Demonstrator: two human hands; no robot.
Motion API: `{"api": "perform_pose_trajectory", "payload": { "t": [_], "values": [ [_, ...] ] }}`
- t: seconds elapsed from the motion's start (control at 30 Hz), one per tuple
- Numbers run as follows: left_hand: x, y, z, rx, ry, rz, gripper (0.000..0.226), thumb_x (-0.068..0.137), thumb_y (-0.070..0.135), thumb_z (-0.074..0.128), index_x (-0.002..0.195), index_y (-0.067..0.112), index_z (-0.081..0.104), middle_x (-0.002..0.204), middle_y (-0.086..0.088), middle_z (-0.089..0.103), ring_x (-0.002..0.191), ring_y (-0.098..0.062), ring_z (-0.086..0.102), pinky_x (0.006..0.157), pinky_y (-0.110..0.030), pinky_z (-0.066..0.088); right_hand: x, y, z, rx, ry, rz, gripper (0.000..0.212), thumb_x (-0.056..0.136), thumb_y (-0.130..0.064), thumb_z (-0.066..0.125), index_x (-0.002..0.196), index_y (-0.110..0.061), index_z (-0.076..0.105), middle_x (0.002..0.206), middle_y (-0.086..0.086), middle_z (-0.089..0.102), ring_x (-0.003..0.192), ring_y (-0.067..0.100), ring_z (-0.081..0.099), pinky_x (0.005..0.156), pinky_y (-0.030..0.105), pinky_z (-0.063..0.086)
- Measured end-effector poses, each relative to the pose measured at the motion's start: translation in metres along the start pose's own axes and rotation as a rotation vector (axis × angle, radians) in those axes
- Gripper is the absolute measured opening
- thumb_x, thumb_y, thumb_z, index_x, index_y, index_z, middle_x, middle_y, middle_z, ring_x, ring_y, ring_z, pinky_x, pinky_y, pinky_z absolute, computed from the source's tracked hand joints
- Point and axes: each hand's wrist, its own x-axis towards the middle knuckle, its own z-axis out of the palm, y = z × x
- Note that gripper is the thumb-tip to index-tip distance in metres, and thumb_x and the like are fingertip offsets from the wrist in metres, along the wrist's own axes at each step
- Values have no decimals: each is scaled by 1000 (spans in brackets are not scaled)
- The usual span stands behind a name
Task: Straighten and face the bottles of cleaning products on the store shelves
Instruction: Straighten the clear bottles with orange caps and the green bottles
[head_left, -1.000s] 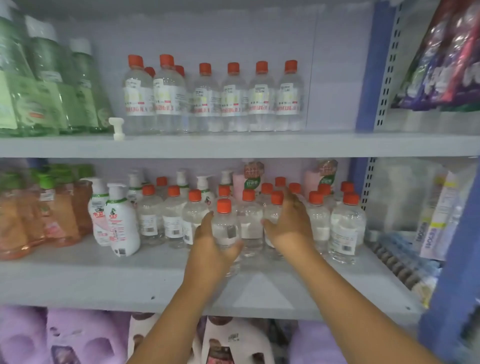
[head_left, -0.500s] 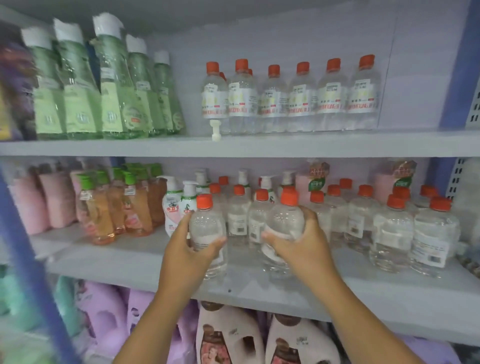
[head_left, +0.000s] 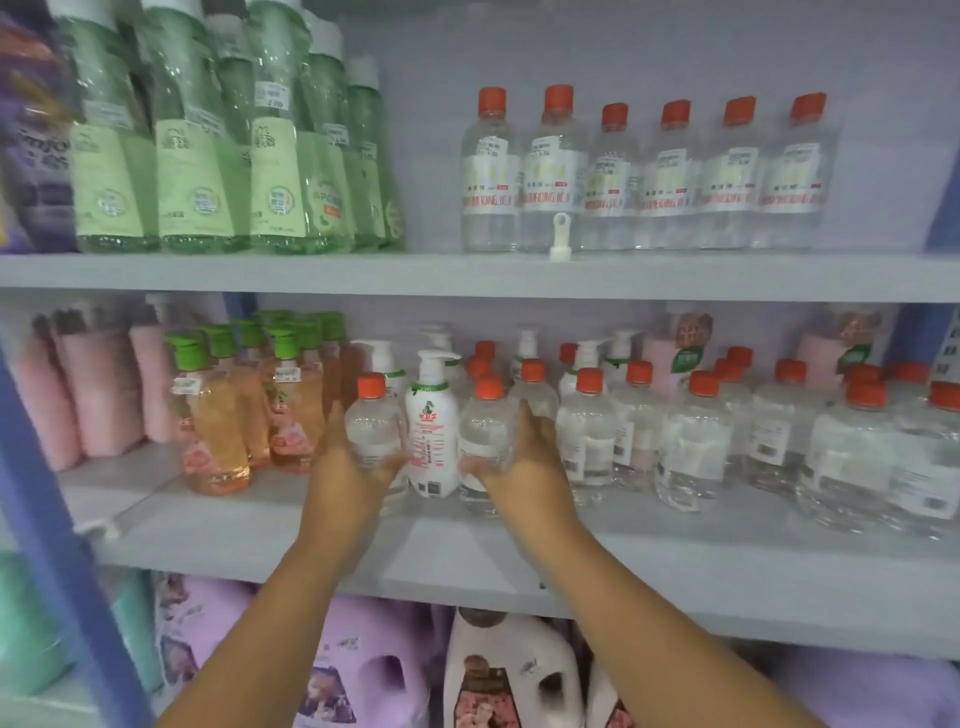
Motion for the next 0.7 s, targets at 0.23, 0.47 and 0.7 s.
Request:
{"api": "perform_pose_trajectory", "payload": {
  "t": [0.23,0.47,0.7],
  "values": [
    [-58,69,89,-100,37,340,26,92,40,69,114,39,55,114,26,52,110,3,56,91,-6,41,-21,76,-100,50,244,43,55,87,-54,71,137,-42,51,128,-18,46,108,6,60,92,34,57],
    [-86,134,229,-169,-308,270,57,89,41,76,140,31,52,132,18,54,114,3,57,96,-16,49,-26,159,-271,-42,666,168,39,90,-35,76,125,-31,59,119,-11,47,108,18,61,89,32,51],
    [-76,162,310,315,-196,89,97,82,64,73,158,23,28,147,-1,33,135,-25,44,87,-41,53,5,181,-290,-537,403,252,97,84,-69,67,157,-17,33,150,9,38,136,28,46,98,39,49]
  ]
}}
